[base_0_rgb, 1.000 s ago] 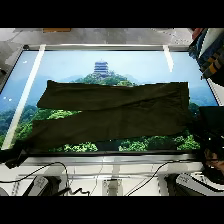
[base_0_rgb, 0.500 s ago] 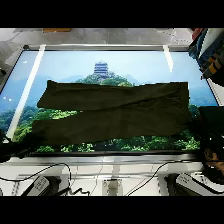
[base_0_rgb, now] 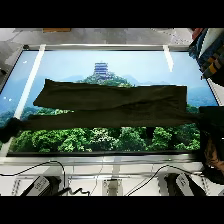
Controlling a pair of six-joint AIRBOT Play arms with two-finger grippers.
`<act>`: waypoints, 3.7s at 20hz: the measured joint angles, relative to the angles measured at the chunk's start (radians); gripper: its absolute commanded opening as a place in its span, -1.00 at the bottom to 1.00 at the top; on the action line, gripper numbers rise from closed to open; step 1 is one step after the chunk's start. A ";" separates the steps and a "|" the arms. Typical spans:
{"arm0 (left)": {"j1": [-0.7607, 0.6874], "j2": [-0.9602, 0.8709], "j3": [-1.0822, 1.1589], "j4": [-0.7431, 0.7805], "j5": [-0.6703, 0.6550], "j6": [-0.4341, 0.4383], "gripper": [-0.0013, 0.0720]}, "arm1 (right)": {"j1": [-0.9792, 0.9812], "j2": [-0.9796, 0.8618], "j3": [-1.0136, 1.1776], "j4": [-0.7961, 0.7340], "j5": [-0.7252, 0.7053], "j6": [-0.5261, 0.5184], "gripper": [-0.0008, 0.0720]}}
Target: Fold the clothes and pants, and hang the long-sleeved shirts on hangers.
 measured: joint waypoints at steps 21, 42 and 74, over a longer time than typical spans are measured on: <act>-0.517 -0.642 0.761 0.135 0.346 -0.278 -0.95 | 0.365 -0.468 0.436 -0.290 -0.359 0.532 -0.88; -0.483 -0.587 0.710 0.232 0.085 -0.408 0.37 | 0.426 -0.698 0.623 -0.285 -0.436 0.565 0.89; -0.583 -0.328 0.497 0.212 0.478 -0.040 -0.94 | 0.894 -0.687 0.848 -0.300 -0.250 0.320 -0.89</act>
